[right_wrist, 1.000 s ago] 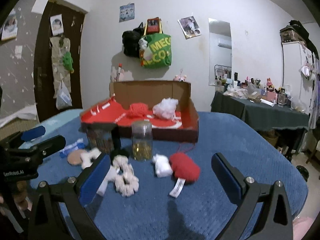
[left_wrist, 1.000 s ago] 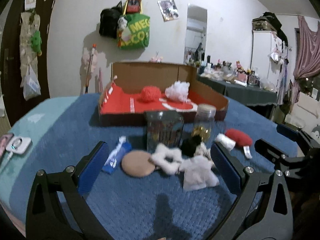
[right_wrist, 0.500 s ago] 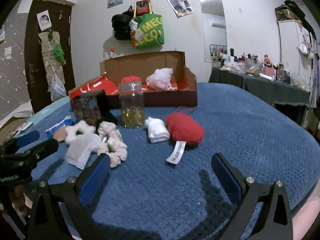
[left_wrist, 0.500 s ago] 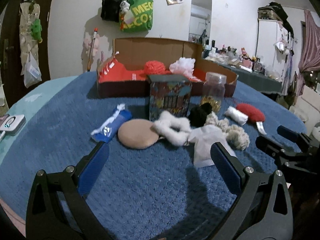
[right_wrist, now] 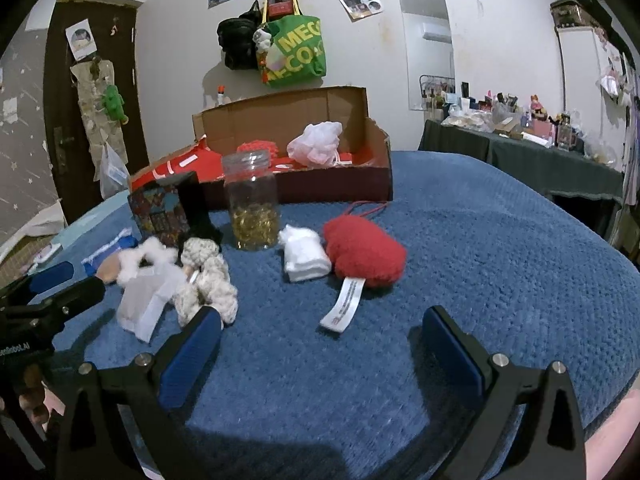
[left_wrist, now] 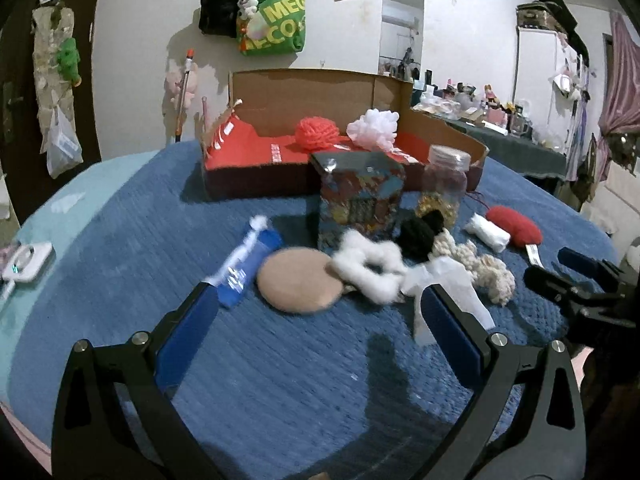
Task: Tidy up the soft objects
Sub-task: 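Grasp the blue packet with the left tool while the right tool grasps the red knitted heart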
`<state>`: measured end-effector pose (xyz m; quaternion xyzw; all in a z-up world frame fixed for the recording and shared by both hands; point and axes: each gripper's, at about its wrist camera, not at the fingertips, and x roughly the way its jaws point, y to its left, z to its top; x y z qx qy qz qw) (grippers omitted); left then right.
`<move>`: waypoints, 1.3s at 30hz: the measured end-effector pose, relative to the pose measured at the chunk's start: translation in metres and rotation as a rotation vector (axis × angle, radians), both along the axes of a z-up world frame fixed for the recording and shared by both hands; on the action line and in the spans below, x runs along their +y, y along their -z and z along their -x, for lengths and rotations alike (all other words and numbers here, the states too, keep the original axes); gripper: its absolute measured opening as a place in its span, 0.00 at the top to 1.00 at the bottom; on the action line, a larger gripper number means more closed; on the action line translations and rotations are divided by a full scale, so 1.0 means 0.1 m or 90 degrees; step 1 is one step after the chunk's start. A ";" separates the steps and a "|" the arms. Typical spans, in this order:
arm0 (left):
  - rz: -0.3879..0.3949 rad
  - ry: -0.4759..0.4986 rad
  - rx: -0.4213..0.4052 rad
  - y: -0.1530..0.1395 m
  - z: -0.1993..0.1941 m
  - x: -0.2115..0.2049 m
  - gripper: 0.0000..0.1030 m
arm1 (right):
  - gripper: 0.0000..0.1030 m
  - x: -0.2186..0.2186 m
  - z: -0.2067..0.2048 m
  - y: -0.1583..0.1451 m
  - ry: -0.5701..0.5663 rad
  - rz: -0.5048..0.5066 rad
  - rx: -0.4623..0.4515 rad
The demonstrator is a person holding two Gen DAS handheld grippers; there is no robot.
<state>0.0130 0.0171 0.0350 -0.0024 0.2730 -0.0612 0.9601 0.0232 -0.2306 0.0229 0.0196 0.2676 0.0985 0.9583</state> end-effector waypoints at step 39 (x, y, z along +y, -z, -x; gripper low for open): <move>0.013 0.141 0.082 -0.36 -0.41 0.31 0.78 | 0.63 -0.25 -0.41 -0.53 -0.067 -0.069 0.010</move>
